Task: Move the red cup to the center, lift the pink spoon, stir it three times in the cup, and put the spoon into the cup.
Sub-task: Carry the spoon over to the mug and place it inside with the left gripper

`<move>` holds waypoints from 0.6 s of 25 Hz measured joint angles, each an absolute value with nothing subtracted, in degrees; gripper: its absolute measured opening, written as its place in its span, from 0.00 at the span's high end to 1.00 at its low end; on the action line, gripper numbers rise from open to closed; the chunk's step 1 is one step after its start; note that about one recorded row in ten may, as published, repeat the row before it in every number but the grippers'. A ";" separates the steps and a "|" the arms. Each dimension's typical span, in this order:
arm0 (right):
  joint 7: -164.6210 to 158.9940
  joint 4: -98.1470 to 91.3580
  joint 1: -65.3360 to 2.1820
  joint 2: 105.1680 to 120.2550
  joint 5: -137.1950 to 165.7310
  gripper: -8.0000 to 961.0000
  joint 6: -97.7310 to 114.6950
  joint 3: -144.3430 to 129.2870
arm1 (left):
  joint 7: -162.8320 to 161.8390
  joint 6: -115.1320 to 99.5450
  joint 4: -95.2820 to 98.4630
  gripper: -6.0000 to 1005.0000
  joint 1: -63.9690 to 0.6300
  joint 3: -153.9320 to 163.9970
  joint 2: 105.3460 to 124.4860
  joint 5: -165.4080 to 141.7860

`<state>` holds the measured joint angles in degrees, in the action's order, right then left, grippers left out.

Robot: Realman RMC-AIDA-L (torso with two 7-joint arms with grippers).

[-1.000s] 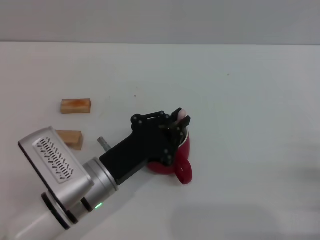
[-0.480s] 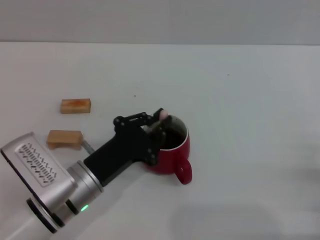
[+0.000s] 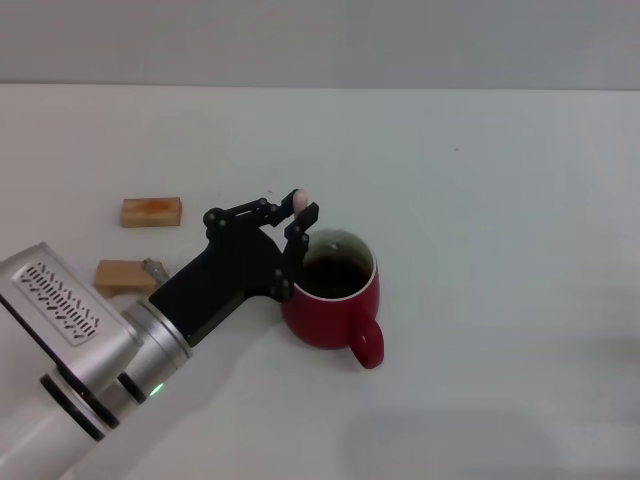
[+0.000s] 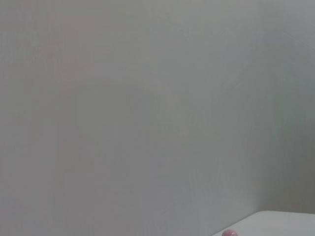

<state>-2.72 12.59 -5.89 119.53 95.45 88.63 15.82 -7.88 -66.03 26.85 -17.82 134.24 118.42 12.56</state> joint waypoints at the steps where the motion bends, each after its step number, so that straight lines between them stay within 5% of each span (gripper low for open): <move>1: -2.72 12.58 -5.89 119.53 95.45 0.23 88.64 15.82 | -7.87 -66.00 26.84 0.86 -18.05 134.28 118.46 12.57; 15: -2.72 12.38 -6.39 119.48 95.37 0.23 88.59 15.82 | -8.72 -66.09 27.65 0.86 -19.83 137.08 118.97 12.54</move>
<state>-2.72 12.38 -6.39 119.48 95.37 88.59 15.82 -8.72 -66.09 27.65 -19.83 137.08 118.97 12.54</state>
